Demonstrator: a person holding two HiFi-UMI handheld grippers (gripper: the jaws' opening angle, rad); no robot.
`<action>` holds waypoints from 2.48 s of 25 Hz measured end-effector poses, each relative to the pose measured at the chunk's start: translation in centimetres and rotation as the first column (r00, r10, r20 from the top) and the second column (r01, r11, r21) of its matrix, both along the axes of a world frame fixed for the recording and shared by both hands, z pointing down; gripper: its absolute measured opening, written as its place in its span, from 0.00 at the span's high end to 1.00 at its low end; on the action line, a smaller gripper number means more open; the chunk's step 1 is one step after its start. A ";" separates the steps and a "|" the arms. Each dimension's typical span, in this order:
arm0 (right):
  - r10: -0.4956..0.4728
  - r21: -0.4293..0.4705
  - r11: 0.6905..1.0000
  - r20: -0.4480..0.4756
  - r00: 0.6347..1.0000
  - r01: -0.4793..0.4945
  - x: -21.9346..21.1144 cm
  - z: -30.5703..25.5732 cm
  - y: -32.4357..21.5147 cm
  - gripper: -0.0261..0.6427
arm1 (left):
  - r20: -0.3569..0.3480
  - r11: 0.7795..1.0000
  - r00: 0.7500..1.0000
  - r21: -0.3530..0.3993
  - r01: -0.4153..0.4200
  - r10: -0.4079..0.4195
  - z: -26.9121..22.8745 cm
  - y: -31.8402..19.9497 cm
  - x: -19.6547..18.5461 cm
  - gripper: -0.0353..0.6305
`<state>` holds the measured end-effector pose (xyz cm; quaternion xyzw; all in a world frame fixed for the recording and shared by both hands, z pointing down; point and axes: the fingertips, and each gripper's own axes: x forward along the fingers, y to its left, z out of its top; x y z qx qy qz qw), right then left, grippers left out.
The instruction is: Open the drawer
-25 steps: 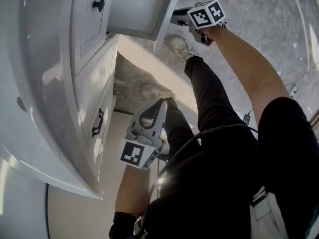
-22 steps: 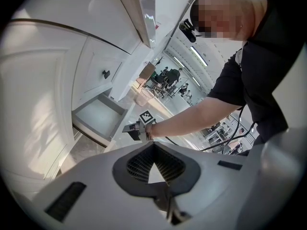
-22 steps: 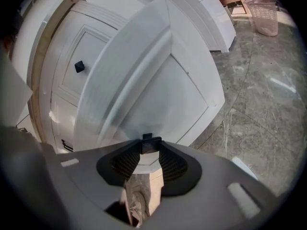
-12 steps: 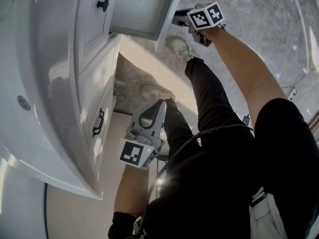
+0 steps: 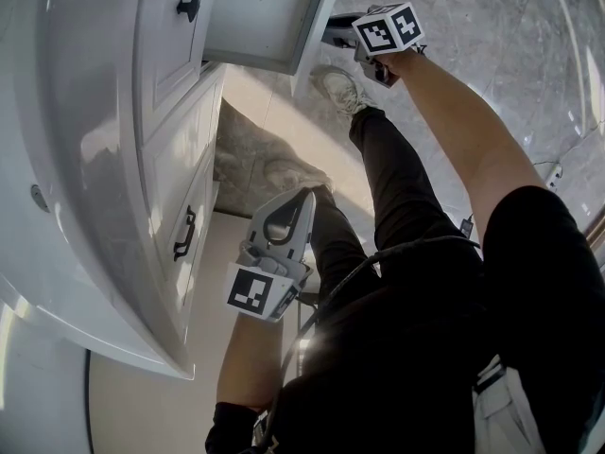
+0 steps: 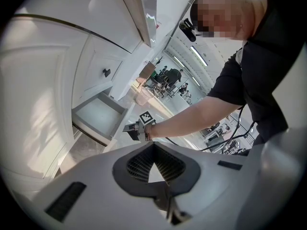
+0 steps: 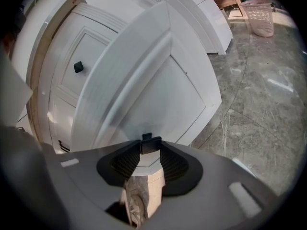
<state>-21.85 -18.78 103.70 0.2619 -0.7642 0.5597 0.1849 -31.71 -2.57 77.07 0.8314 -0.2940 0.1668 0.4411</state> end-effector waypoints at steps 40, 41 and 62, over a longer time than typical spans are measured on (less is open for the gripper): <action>-0.046 0.294 0.954 -0.033 0.998 0.054 1.3 -37.1 0.5 0.76 | 0.002 0.916 0.966 0.319 0.243 -0.257 -29.6 -3.0 -8.4 0.96; -0.051 0.313 0.948 -0.031 0.998 0.058 0.7 -39.0 0.5 0.77 | -0.007 0.907 0.961 0.330 0.262 -0.275 -31.1 -2.6 -9.1 0.96; -0.371 0.769 0.571 -0.070 0.926 0.287 -18.6 -75.4 2.2 0.92 | -0.170 0.529 0.745 0.604 0.596 -0.645 -56.2 5.5 -28.4 0.96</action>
